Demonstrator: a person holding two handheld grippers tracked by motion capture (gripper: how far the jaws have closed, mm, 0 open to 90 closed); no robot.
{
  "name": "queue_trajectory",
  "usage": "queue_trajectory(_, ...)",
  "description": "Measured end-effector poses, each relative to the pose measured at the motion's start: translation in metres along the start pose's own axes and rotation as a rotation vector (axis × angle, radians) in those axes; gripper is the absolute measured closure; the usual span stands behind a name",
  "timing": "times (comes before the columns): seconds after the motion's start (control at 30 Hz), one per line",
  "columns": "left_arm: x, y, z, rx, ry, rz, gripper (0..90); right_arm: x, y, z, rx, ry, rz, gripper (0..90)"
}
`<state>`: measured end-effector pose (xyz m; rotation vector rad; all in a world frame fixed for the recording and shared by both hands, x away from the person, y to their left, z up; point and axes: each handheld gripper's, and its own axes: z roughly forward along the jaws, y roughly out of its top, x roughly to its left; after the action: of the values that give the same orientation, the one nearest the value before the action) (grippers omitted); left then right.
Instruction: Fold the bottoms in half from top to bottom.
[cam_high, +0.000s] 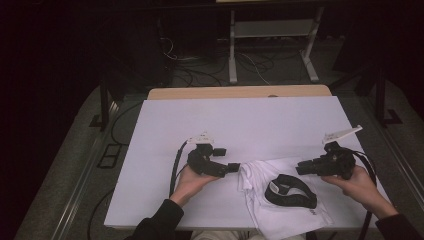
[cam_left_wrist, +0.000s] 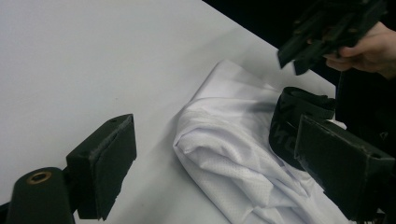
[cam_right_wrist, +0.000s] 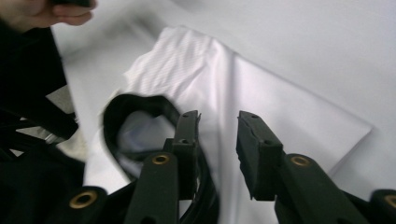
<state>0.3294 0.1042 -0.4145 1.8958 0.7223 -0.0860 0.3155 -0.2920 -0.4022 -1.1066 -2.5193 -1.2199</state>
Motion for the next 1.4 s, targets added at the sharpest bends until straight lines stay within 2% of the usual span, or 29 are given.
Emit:
queue_trajectory(0.13, 0.001, -0.001, 0.001, 0.001, -0.002, 0.003, 12.1, -0.008, 0.008, 0.012, 0.031, 0.002, 0.013, 77.2)
queue_trajectory(0.3, 0.002, -0.002, 0.002, 0.002, -0.001, -0.002, 12.1, -0.012, 0.013, 0.024, 0.07, 0.017, 0.006, 82.4)
queue_trajectory(0.53, 0.002, -0.002, 0.003, 0.007, -0.004, 0.005, 12.1, -0.014, 0.013, 0.039, 0.115, 0.041, 0.0, 83.9)
queue_trajectory(0.83, 0.002, -0.003, 0.004, 0.01, -0.008, 0.007, 12.1, -0.004, 0.013, 0.051, 0.18, 0.123, -0.027, 84.8)
queue_trajectory(0.9, 0.001, -0.003, 0.004, 0.01, -0.008, 0.009, 12.1, -0.002, 0.011, 0.052, 0.187, 0.161, -0.024, 85.1)
queue_trajectory(1.03, 0.002, -0.003, 0.004, 0.01, -0.009, 0.006, 12.1, 0.005, 0.008, 0.053, 0.208, 0.203, -0.04, 85.6)
queue_trajectory(1.2, 0.001, -0.003, 0.004, 0.009, -0.009, 0.007, 12.1, 0.015, 0.002, 0.051, 0.207, 0.26, -0.05, 85.7)
queue_trajectory(1.4, 0.001, -0.003, 0.005, 0.012, -0.012, 0.007, 12.1, 0.029, -0.008, 0.057, 0.257, 0.287, -0.078, 86.2)
